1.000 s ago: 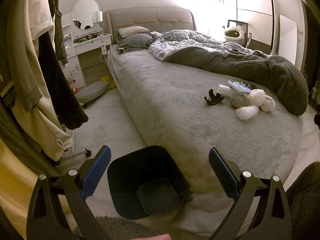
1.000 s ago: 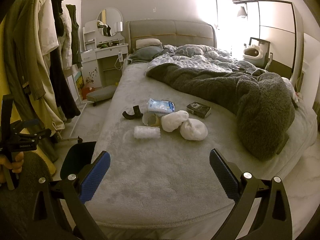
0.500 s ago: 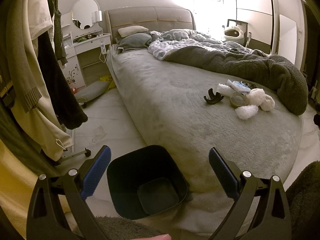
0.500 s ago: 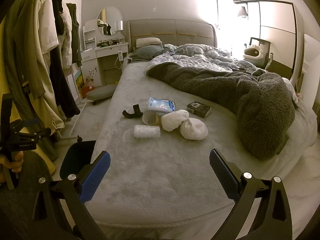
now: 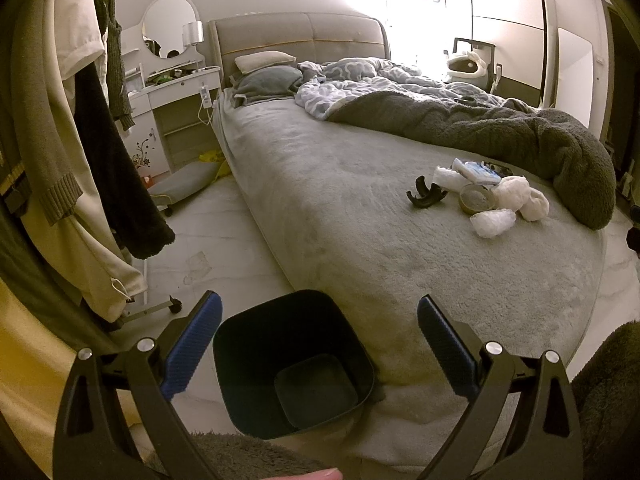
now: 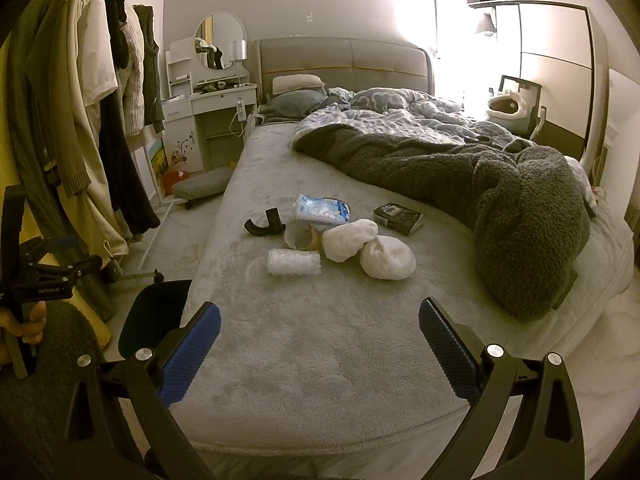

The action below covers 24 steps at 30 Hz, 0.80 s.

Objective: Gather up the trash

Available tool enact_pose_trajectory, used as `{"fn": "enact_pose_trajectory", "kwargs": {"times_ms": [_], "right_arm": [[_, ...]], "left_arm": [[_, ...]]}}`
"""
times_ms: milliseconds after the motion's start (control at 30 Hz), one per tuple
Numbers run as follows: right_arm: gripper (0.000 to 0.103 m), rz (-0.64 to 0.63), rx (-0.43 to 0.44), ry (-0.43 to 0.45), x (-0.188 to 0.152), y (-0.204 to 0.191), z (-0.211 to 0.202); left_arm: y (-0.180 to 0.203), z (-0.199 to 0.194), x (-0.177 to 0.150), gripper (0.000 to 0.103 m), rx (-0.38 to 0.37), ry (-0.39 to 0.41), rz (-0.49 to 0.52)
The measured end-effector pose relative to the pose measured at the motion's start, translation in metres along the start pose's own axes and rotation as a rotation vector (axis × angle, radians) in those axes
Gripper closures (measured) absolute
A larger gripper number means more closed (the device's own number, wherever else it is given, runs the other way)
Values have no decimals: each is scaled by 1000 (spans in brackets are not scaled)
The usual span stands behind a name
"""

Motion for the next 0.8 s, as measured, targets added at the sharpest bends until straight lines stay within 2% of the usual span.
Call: {"fn": "enact_pose_trajectory", "kwargs": {"times_ms": [467,633,800], "right_arm": [[3,-6,-8,-14,-5,1,3],[3,44,36,-40,-15,11,10],[3,55,14,-53,-12,21,-1]], "left_arm": [[3,5,-8,3,-5,-7,5],[2,4,-10,3,11,-14,-17],[2,-2,-5,3,13,-7,-11]]}}
Point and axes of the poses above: each gripper's, at about its wrist camera, not at the fingertips, and z roughly the way its jaws point, y to its right, x to its top, the point moved 10 cm from there along z, roughly the way its jaws point, and after that the axes turned 6 degrees about -z, right-handed, at the moved point
